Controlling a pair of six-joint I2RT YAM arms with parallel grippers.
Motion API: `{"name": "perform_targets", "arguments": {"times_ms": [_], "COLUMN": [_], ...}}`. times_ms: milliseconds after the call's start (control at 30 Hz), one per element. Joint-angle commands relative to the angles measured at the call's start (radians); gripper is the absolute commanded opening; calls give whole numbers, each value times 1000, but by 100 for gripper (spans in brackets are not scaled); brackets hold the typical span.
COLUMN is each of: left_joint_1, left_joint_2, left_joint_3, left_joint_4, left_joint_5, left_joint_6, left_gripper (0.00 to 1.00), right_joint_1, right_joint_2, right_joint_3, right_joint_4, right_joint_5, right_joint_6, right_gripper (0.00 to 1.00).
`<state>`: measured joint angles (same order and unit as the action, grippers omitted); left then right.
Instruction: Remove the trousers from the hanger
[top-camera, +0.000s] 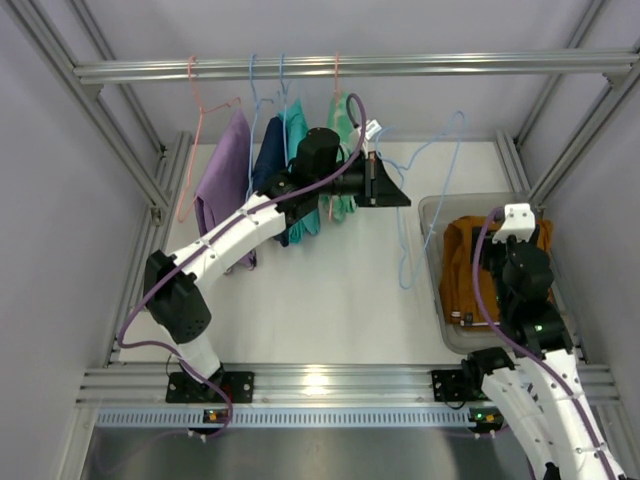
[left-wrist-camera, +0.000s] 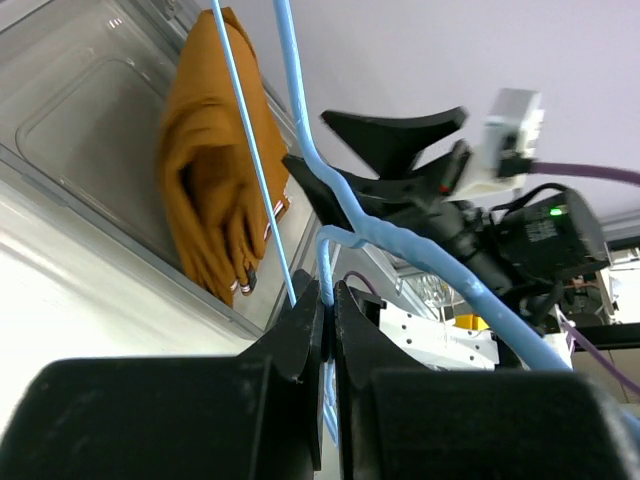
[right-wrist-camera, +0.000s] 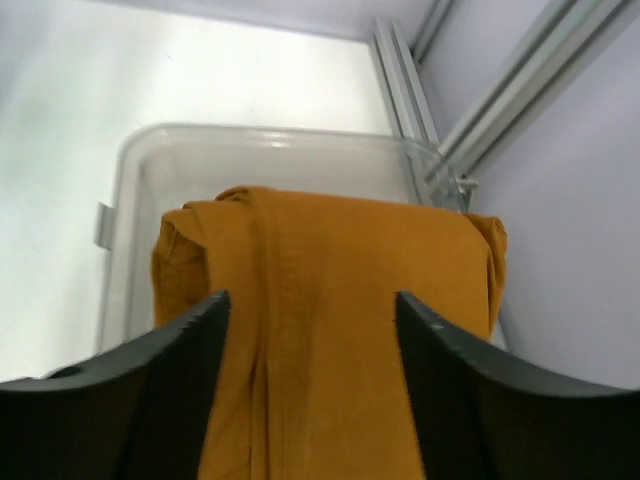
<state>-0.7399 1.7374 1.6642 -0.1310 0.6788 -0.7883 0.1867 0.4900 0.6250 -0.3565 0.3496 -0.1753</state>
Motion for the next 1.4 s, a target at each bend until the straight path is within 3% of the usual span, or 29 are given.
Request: {"name": "perform_targets", "arguments": {"times_ms": [0, 67, 100, 133, 233, 333, 367, 433, 600, 767, 967, 1367], "left_joint_1": [-12, -27, -33, -50, -85, -134, -153, -209, -360, -432, -435, -443], "left_joint_2": [-55, -62, -62, -67, -75, -75, -72, -65, -73, -70, -49, -38], "left_joint_3": [8, 0, -1, 0, 15, 54, 72, 114, 143, 183, 252, 266], "left_joint_4": [5, -7, -9, -16, -57, -125, -207, -263, -332, -340, -348, -338], "left_joint_5": [10, -4, -5, -13, -67, -160, -280, -393, -808, -1004, -981, -929], "left_joint_6": [37, 50, 57, 63, 112, 139, 149, 167, 175, 161, 112, 83], "left_gripper": [0, 0, 0, 0, 0, 0, 0, 0, 0, 0, 0, 0], "right_joint_1": [-6, -7, -6, -7, -7, -6, -7, -7, -7, -7, -7, -7], "right_joint_2": [-37, -63, -76, -88, -155, -247, -275, -278, -216, -171, -159, -102], "right_joint_3": [134, 177, 214, 229, 307, 372, 384, 412, 398, 342, 271, 231], "right_joint_4": [88, 4, -25, -82, -159, -168, -170, -189, -286, -286, -251, -121], "right_joint_5": [-101, -147, -158, -173, -221, -438, -560, -670, -873, -897, -916, -954], "right_joint_6": [94, 100, 105, 103, 128, 155, 167, 233, 319, 301, 267, 241], "right_gripper": [68, 74, 84, 87, 89, 93, 96, 99, 98, 78, 67, 66]}}
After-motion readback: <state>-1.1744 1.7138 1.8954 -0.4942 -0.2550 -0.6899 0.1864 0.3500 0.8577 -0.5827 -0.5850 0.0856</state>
